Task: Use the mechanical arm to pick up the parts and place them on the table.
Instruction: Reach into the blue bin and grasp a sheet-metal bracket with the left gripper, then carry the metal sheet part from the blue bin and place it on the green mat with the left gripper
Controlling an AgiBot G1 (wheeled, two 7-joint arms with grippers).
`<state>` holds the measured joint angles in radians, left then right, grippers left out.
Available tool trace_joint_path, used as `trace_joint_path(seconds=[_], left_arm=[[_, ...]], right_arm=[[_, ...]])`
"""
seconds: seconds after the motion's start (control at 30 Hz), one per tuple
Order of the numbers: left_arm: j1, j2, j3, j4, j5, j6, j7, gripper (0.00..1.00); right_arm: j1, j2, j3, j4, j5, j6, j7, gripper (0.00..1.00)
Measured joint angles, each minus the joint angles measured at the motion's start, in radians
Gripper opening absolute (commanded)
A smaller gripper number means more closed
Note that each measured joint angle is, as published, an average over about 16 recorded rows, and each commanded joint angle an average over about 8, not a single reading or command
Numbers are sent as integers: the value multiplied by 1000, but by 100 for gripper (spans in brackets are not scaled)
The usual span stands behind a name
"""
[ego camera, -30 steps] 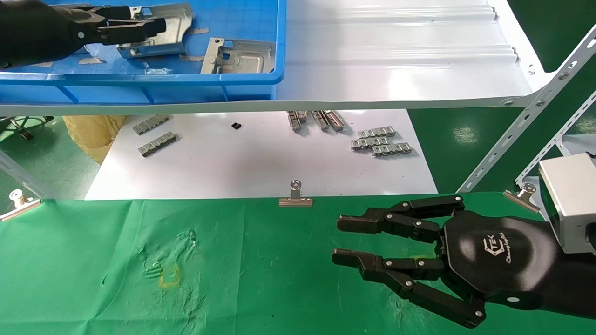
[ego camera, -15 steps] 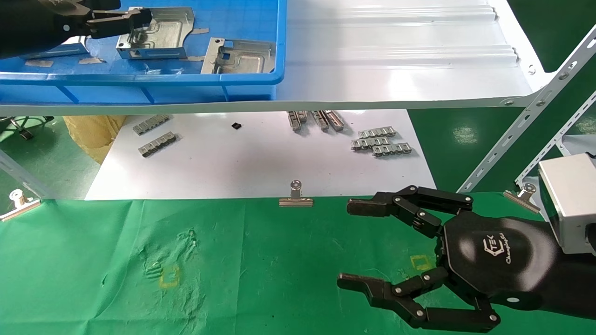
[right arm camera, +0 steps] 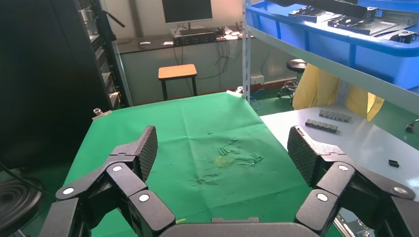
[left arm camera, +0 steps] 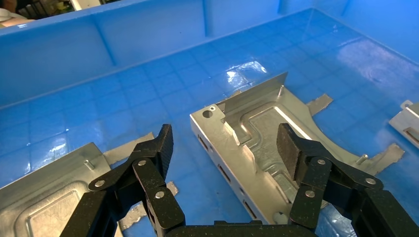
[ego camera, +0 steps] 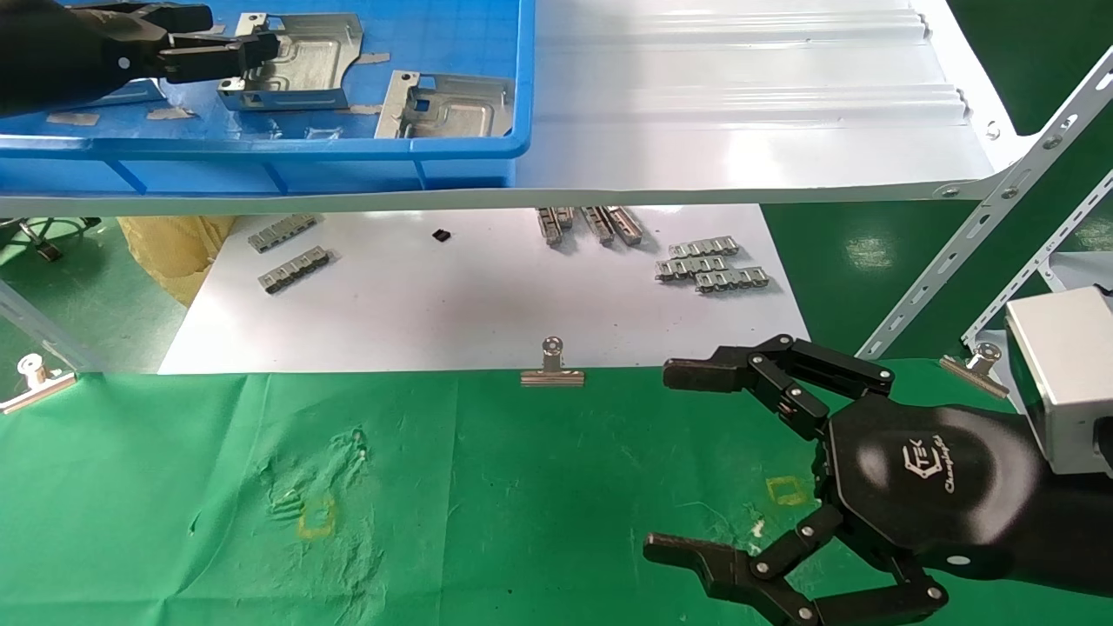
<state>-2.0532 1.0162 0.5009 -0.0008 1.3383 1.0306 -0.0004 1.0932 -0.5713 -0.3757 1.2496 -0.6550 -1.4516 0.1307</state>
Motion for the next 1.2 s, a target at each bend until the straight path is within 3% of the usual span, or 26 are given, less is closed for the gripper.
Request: trace_joint_path(seconds=[0.8,1.2], left_arm=[[5,-3,2,10,2,8,-26,0],[-7,-14,-31,-41,-48,79,37,0]], right_arm=[[0,0,0,0,0,0,0,100],[0,0,0,0,0,0,0,100]])
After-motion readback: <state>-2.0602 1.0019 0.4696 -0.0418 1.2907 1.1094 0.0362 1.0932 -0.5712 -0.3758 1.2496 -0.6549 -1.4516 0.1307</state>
